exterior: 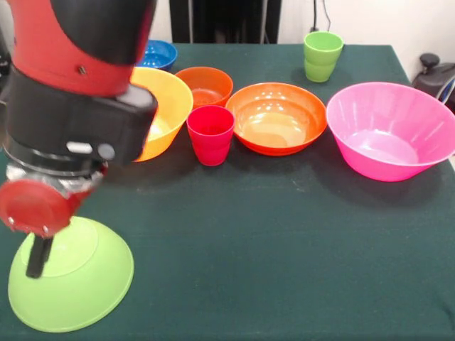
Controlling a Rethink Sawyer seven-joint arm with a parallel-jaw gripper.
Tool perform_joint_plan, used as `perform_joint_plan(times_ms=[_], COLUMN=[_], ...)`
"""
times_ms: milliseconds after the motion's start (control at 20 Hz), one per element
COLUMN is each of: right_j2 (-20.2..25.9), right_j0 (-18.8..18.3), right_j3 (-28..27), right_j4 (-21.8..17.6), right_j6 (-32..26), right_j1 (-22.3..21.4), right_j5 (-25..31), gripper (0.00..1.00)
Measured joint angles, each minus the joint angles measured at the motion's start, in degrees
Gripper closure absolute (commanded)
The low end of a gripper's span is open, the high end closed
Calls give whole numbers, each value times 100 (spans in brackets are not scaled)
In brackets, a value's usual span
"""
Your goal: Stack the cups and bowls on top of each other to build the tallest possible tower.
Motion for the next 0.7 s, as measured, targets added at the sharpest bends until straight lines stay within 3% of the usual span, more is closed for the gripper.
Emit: perform_joint_plan(times_ms=[700], right_j2=[8], right_j0=[86], right_j3=[399], right_j4=[374], right_j6=[0], right_j1=[-445], right_j5=[24], gripper=[100])
